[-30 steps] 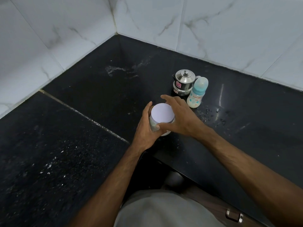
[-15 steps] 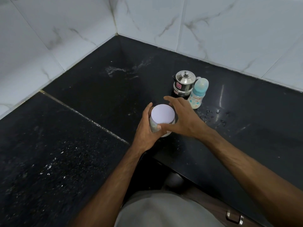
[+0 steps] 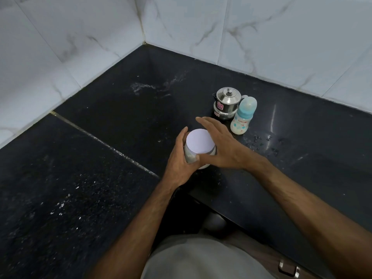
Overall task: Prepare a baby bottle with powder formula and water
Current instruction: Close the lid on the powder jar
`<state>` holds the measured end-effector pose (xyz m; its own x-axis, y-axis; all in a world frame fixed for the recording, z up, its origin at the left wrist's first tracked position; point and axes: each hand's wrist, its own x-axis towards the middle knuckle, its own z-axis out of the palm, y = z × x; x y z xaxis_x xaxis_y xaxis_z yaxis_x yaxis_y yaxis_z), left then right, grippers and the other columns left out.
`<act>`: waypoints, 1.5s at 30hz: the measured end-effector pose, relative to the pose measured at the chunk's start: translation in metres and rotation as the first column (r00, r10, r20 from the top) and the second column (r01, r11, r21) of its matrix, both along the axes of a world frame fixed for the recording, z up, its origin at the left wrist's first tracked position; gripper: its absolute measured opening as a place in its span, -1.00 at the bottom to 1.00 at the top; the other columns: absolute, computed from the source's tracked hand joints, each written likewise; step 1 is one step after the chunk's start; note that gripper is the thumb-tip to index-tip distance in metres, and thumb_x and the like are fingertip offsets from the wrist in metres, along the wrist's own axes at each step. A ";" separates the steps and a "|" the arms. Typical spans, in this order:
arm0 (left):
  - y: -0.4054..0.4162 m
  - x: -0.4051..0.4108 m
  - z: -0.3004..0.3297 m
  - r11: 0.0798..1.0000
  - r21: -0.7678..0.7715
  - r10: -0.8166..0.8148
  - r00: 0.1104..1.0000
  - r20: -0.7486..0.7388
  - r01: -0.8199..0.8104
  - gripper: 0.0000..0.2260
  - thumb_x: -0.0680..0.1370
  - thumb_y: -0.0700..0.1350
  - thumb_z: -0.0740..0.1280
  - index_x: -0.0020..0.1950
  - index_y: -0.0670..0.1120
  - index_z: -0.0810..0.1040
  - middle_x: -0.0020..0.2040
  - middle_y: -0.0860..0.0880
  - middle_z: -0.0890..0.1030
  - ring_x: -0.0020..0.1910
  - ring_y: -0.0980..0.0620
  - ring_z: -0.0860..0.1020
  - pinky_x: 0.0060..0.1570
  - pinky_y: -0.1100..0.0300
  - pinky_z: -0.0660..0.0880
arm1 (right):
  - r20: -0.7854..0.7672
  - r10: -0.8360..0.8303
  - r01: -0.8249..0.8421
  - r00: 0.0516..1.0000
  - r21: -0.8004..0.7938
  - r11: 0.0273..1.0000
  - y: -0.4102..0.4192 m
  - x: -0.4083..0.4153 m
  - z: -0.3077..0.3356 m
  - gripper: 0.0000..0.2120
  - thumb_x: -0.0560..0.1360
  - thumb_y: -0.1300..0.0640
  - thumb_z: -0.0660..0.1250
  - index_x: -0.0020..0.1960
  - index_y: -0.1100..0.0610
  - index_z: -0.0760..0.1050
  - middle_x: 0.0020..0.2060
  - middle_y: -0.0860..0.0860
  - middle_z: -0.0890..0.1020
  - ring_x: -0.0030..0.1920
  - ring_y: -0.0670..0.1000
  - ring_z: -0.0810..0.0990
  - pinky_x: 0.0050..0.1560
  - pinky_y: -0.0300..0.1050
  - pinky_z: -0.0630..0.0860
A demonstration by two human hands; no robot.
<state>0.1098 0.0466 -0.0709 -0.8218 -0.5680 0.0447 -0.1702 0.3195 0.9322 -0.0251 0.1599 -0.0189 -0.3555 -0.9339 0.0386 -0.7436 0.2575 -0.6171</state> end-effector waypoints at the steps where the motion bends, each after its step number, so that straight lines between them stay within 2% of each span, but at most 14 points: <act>1: 0.000 0.000 0.000 1.000 -0.001 -0.001 1.000 0.000 0.001 -0.09 0.35 0.02 0.55 0.53 0.10 0.05 0.34 0.37 0.23 0.28 0.50 0.27 0.15 0.56 0.28 | 0.028 0.031 -0.032 0.999 0.005 0.999 0.000 -0.003 0.002 -0.07 0.34 -0.14 0.44 0.55 -0.10 -0.02 0.48 0.00 0.22 0.48 0.04 0.17 0.47 0.13 0.19; 5: 0.000 -0.001 0.001 1.000 0.000 0.002 1.000 0.007 -0.002 -0.09 0.33 0.04 0.54 0.53 0.10 0.06 0.38 0.23 0.25 0.33 0.28 0.29 0.15 0.51 0.26 | 0.000 -0.060 0.060 0.998 0.033 0.998 -0.003 -0.002 0.005 -0.10 0.35 -0.12 0.50 0.53 -0.05 0.09 0.36 -0.02 0.40 0.37 0.03 0.31 0.41 0.10 0.29; 7: 0.000 -0.001 0.000 1.000 0.001 0.004 1.000 0.010 -0.004 -0.09 0.34 -0.02 0.57 0.53 0.08 0.07 0.35 0.27 0.26 0.26 0.43 0.30 0.10 0.60 0.27 | -0.095 -0.137 0.140 0.986 0.030 0.990 -0.004 0.002 0.003 -0.10 0.32 -0.21 0.51 0.51 -0.03 0.14 0.34 -0.01 0.41 0.34 0.04 0.34 0.38 0.09 0.33; 9: -0.001 -0.001 -0.001 1.000 -0.008 0.003 1.000 0.010 -0.003 -0.12 0.37 -0.05 0.55 0.53 0.06 0.07 0.31 0.33 0.24 0.21 0.58 0.25 0.07 0.65 0.26 | -0.104 -0.121 0.123 0.987 0.021 0.992 -0.002 0.003 0.000 -0.08 0.32 -0.23 0.49 0.52 -0.03 0.11 0.39 0.02 0.35 0.37 0.05 0.30 0.40 0.05 0.30; 13: -0.001 -0.001 -0.001 1.000 -0.026 0.004 1.000 0.020 -0.004 -0.16 0.40 -0.02 0.50 0.52 0.07 0.06 0.30 0.45 0.18 0.24 0.60 0.21 0.09 0.66 0.24 | 0.011 0.003 -0.004 1.000 0.054 0.999 -0.001 -0.002 0.003 -0.04 0.36 -0.14 0.50 0.56 -0.09 -0.02 0.48 0.00 0.24 0.46 0.05 0.21 0.43 0.03 0.24; 18: 0.003 -0.001 0.001 0.999 -0.017 0.033 0.999 0.022 -0.033 -0.15 0.37 0.07 0.48 0.53 0.08 0.07 0.32 0.33 0.25 0.23 0.58 0.23 0.12 0.61 0.26 | 0.050 -0.088 0.089 0.995 -0.012 0.996 0.002 0.011 -0.003 -0.10 0.41 -0.05 0.49 0.55 0.01 0.01 0.47 0.01 0.28 0.44 0.03 0.23 0.46 0.01 0.20; 22: 0.005 0.000 0.001 0.999 0.008 0.045 0.999 0.031 -0.045 -0.12 0.35 -0.01 0.53 0.53 0.09 0.09 0.34 0.29 0.28 0.32 0.32 0.29 0.25 0.33 0.33 | 0.053 -0.169 0.173 0.984 -0.097 0.980 0.002 0.024 -0.011 -0.17 0.42 -0.02 0.49 0.52 0.07 0.08 0.45 0.00 0.28 0.42 -0.02 0.23 0.45 -0.15 0.08; 24: 0.005 0.000 0.003 0.999 0.019 0.042 0.999 0.028 -0.042 -0.10 0.34 -0.07 0.56 0.53 0.07 0.09 0.42 0.14 0.31 0.36 0.18 0.31 0.30 0.23 0.35 | 0.062 -0.190 0.196 0.980 -0.111 0.974 0.001 0.028 -0.012 -0.20 0.42 0.00 0.48 0.50 0.10 0.12 0.46 0.01 0.27 0.42 -0.06 0.21 0.50 -0.10 0.05; 27: 0.005 0.000 0.005 0.999 0.013 0.041 0.999 0.025 -0.041 -0.09 0.33 -0.10 0.57 0.53 0.04 0.10 0.45 0.05 0.31 0.36 0.17 0.31 0.28 0.29 0.33 | 0.076 -0.205 0.213 0.976 -0.133 0.968 0.001 0.029 -0.014 -0.22 0.42 0.00 0.49 0.48 0.12 0.15 0.42 0.01 0.30 0.31 -0.20 0.16 0.51 0.06 0.13; 32: 0.006 0.000 0.007 0.999 0.013 0.035 0.999 0.019 -0.035 -0.09 0.29 0.04 0.51 0.53 0.03 0.11 0.42 0.12 0.31 0.35 0.21 0.32 0.22 0.40 0.33 | 0.092 -0.204 0.214 0.975 -0.117 0.970 0.000 0.029 -0.013 -0.21 0.41 -0.01 0.49 0.49 0.07 0.14 0.43 -0.01 0.30 0.34 -0.15 0.20 0.50 0.07 0.17; 36: 0.003 0.001 0.005 1.000 -0.018 0.016 1.000 0.018 -0.015 -0.13 0.33 0.02 0.54 0.52 0.05 0.13 0.38 0.25 0.27 0.28 0.45 0.28 0.17 0.58 0.27 | 0.191 -0.179 0.199 0.965 -0.090 0.976 0.001 0.019 -0.014 -0.07 0.36 -0.07 0.53 0.53 -0.11 0.01 0.39 -0.10 0.33 0.31 -0.15 0.25 0.36 -0.15 0.24; 38: 0.002 0.001 0.006 1.000 -0.029 0.007 1.000 0.023 -0.006 -0.12 0.33 0.12 0.52 0.53 0.07 0.11 0.39 0.27 0.25 0.30 0.50 0.25 0.17 0.58 0.25 | 0.244 -0.139 0.156 0.960 -0.051 0.986 0.001 0.012 -0.013 0.01 0.34 -0.10 0.54 0.53 -0.19 -0.08 0.39 -0.13 0.34 0.35 -0.13 0.27 0.36 -0.15 0.23; 41: 0.003 0.001 0.009 1.000 -0.025 0.012 1.000 0.019 -0.011 -0.10 0.30 0.24 0.45 0.53 0.09 0.09 0.40 0.25 0.26 0.33 0.38 0.28 0.21 0.51 0.28 | 0.249 -0.110 0.119 0.962 -0.022 0.993 -0.001 0.008 -0.011 0.04 0.34 -0.11 0.53 0.52 -0.26 -0.16 0.36 -0.19 0.35 0.38 -0.11 0.30 0.43 -0.06 0.25; 45: 0.007 0.001 0.010 0.999 -0.013 0.030 0.999 0.022 -0.030 -0.07 0.26 0.23 0.47 0.52 0.14 0.07 0.38 0.26 0.26 0.38 0.21 0.30 0.26 0.29 0.33 | 0.274 -0.135 0.150 0.952 -0.034 0.988 -0.003 0.011 -0.016 0.03 0.36 -0.07 0.52 0.52 -0.24 -0.17 0.30 -0.27 0.33 0.37 -0.16 0.29 0.52 0.13 0.17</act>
